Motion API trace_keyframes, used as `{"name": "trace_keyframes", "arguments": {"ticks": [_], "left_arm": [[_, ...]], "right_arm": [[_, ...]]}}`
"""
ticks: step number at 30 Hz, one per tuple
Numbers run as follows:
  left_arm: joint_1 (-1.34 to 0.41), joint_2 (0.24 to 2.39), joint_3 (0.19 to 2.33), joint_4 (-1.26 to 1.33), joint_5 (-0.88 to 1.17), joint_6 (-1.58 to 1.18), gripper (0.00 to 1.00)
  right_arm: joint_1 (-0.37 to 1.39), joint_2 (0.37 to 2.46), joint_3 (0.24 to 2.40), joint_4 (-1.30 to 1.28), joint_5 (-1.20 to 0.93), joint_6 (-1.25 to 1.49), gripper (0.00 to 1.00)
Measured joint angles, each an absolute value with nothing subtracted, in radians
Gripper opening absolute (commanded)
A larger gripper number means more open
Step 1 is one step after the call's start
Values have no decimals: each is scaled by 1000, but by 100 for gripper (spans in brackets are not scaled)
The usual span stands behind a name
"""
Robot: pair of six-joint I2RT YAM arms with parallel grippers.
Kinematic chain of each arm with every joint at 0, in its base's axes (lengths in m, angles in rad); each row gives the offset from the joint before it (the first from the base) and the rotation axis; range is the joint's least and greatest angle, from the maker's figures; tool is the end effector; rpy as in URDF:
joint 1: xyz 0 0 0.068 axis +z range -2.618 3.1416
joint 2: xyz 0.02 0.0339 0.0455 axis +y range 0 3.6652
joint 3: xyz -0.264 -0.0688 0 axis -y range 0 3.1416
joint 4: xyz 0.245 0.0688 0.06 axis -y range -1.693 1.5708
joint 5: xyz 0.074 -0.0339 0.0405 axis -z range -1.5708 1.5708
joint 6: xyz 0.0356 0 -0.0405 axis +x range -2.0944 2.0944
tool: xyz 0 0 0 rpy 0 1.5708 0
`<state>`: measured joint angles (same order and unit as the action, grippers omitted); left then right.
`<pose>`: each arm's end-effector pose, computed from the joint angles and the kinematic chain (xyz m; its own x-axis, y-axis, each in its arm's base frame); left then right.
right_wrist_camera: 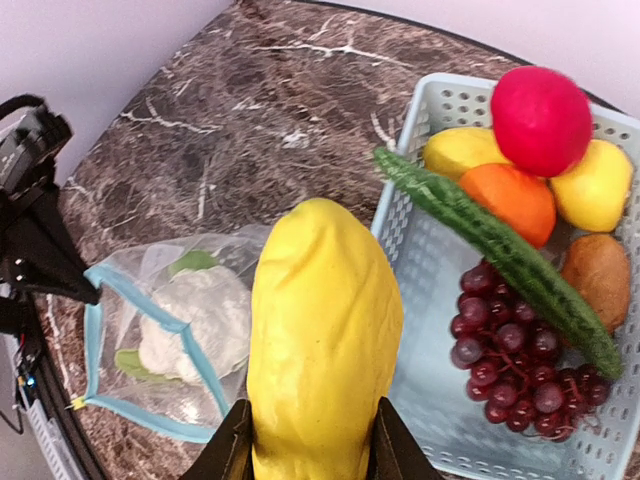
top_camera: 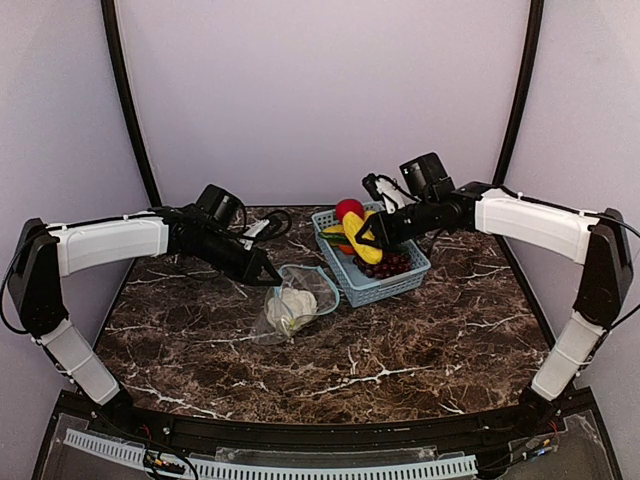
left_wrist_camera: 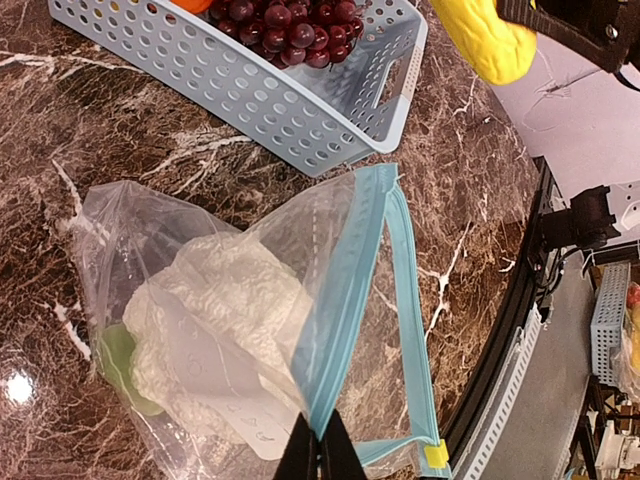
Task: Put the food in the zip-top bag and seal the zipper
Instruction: Place the fake fruit in the zipper food storage bag.
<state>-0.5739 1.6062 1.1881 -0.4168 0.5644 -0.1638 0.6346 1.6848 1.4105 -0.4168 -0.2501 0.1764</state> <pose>0.2815 -0.2046 0.2555 -0.7381 0.3131 -0.5976 0.6486 0.5733 -0.5006 0.3054 0.2358 0.2980 -0.6331 -0.2549 -0.7309 -0.6266 0.7231 0.2905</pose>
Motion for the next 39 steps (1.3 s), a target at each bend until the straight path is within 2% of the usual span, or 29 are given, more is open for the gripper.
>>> {"name": "trace_keyframes", "arguments": {"ticks": [9,17,30,39], "left_arm": [[-574,1606,1174,-392,609,-165,1],[-574,1606,1169,-379,631,-172,1],[-611,1624,1166,-367,671,-171,1],[-661,1669,1166,-362,702,-172,1]], "right_arm": [[743,1662,1333,-396,-451,250,25],[844,1674,1327,-390,-521,284,25],[878,1870,1404,-418,-486,375,25],[878,1898,1398,-323,-455,536,26]]}}
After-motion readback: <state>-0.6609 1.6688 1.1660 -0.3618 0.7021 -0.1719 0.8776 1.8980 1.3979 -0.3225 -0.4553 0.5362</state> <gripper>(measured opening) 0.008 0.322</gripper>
